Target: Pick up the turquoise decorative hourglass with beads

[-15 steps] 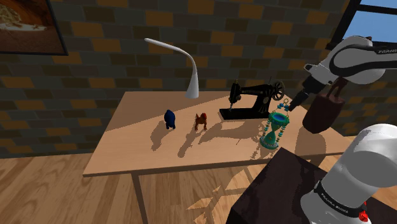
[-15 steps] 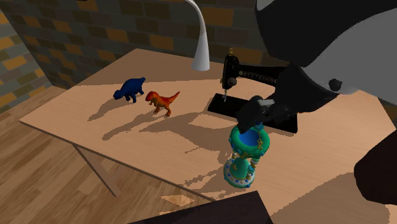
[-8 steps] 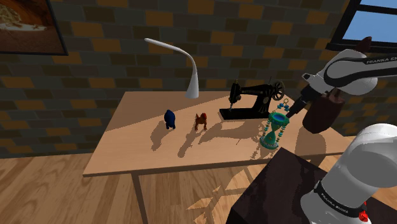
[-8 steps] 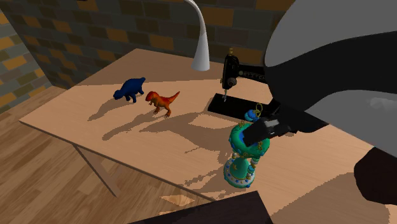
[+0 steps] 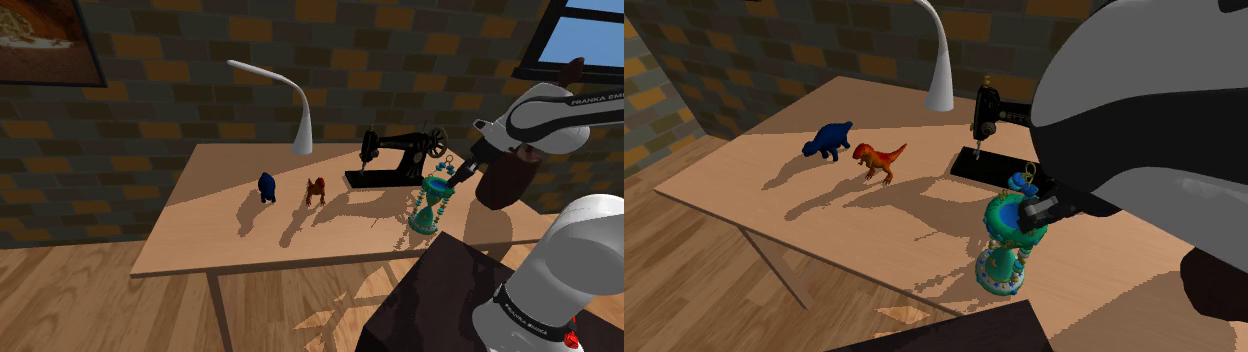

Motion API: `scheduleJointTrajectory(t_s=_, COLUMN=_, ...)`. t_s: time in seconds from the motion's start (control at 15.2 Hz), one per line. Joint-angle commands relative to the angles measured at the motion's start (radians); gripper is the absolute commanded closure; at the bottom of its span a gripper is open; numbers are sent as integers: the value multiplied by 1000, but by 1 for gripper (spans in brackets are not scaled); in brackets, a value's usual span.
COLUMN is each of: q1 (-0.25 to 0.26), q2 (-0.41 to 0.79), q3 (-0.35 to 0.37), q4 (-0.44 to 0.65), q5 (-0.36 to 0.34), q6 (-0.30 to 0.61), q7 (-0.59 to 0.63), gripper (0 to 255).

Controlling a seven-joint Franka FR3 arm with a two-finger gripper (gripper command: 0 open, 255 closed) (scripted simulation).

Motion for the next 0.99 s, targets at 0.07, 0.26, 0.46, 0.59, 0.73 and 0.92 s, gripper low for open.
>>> scheduleJointTrajectory(t_s=0.07, q1=0, q2=1, q3=0, q4=-1, q5=0, q6=0, q7=0, gripper=255)
scheduleJointTrajectory(t_s=0.26, q1=1, q2=2, q3=-2, q4=3, q5=0, q6=-1, q7=-2, gripper=255)
scheduleJointTrajectory(t_s=0.46, q1=-7, q2=-28, q3=28, q4=24, q5=8, q6=-53, q7=12, gripper=255)
scheduleJointTrajectory(t_s=0.59, q1=-11, q2=-46, q3=47, q4=40, q5=15, q6=-86, q7=21, gripper=255)
scheduleJointTrajectory(t_s=0.73, q1=-13, q2=-62, q3=65, q4=57, q5=22, q6=-119, q7=30, gripper=255)
scheduleJointTrajectory(t_s=0.92, q1=-15, q2=-83, q3=90, q4=83, q5=32, q6=-165, q7=42, gripper=255)
